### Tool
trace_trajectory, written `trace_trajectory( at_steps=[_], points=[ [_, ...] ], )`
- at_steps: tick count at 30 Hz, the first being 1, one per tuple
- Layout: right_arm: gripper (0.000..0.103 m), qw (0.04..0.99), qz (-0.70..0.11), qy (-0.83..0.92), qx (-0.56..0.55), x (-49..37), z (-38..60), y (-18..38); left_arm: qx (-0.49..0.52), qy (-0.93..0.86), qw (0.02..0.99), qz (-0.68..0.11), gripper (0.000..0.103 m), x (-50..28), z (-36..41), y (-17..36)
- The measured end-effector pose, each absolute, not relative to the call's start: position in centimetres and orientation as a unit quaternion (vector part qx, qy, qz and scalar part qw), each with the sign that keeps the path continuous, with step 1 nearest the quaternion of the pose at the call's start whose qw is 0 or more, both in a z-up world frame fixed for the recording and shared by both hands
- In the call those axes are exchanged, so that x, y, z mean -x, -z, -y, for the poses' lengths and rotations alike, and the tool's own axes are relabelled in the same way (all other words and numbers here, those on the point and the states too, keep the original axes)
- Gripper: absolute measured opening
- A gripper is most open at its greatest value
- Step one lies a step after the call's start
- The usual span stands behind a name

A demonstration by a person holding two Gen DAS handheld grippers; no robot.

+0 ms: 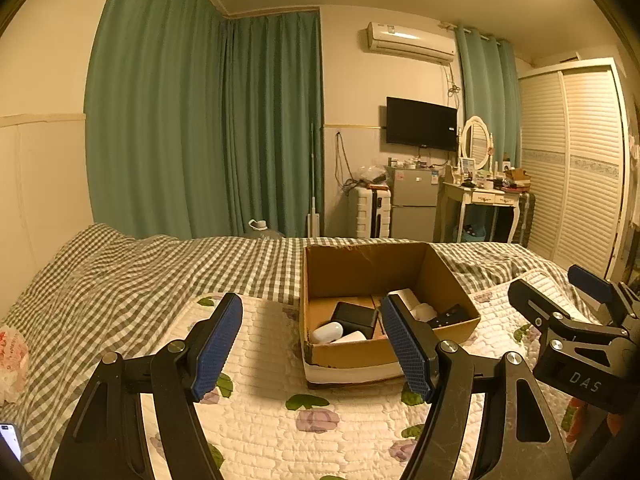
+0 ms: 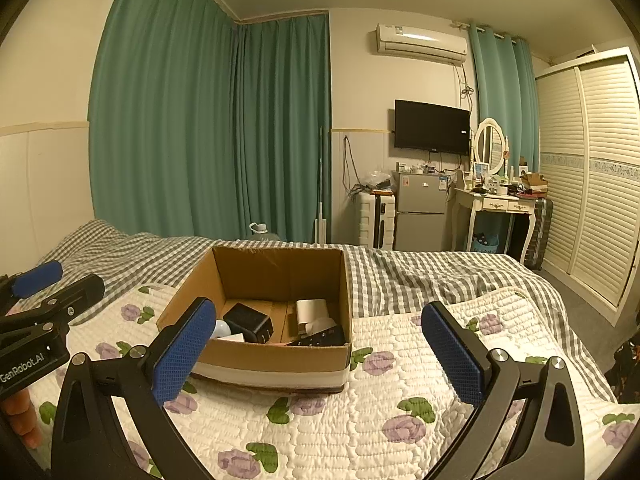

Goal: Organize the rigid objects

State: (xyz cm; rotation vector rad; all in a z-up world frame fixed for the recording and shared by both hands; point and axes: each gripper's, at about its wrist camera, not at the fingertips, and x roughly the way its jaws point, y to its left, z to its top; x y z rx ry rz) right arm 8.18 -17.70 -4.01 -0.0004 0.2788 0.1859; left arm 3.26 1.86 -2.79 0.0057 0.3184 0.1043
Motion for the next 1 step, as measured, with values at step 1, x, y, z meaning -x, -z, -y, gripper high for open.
trace_trajectory(
  at_steps=[1],
  points=[
    [0.103,0.986,-0.139,-0.092,0.0,-8.18,17.71,4.04,-0.003,-0.052,0.986,-0.158,0.075,-3.22,-1.79,2.81]
  ],
)
